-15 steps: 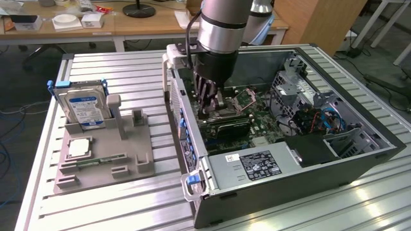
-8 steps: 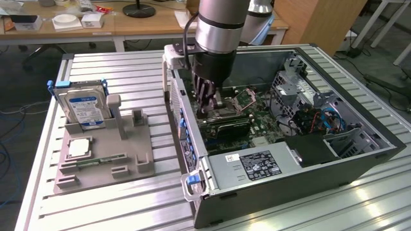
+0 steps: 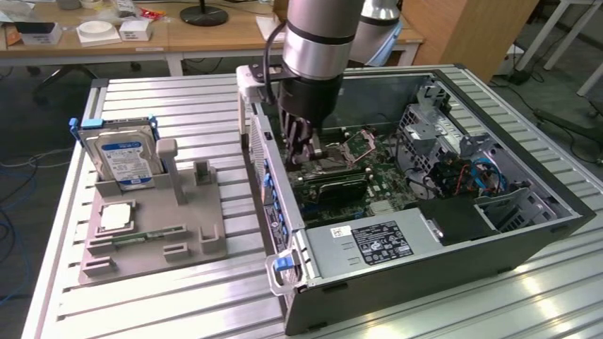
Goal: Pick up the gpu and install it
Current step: 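Press down on the gpu until it lock into place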
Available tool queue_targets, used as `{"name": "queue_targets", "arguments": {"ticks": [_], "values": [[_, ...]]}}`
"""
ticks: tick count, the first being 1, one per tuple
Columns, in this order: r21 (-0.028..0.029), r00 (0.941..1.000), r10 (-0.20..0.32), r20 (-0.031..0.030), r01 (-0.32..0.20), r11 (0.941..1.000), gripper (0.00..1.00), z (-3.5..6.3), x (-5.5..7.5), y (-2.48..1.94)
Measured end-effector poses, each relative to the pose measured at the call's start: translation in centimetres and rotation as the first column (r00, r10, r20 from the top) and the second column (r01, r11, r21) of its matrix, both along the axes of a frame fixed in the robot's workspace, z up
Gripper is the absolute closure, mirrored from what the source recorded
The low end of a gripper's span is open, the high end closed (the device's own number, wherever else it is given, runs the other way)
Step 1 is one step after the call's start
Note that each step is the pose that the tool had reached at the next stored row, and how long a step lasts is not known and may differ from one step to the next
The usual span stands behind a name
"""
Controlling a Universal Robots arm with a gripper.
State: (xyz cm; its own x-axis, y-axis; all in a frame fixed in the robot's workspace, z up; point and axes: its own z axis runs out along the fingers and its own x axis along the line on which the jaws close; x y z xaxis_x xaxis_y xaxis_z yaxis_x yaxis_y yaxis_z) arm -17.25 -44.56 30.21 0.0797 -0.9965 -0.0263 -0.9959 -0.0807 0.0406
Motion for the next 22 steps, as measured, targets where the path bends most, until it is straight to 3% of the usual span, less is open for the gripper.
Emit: {"name": "queue_targets", "arguments": {"ticks": [14, 16, 19, 22], "values": [[0.0000, 0.9999, 0.000, 0.0115, 0.000, 1.0000, 0.90, 0.18, -1.1, -0.78], [0.0000, 0.9999, 0.000, 0.0143, 0.000, 1.0000, 0.90, 0.18, -1.3, -0.83], [-0.0001, 0.9997, 0.000, 0.0244, 0.000, 1.0000, 0.90, -0.15, -1.4, -0.83], [-0.0006, 0.9996, 0.000, 0.0283, 0.000, 1.0000, 0.90, -0.47, -1.5, -0.85]]}}
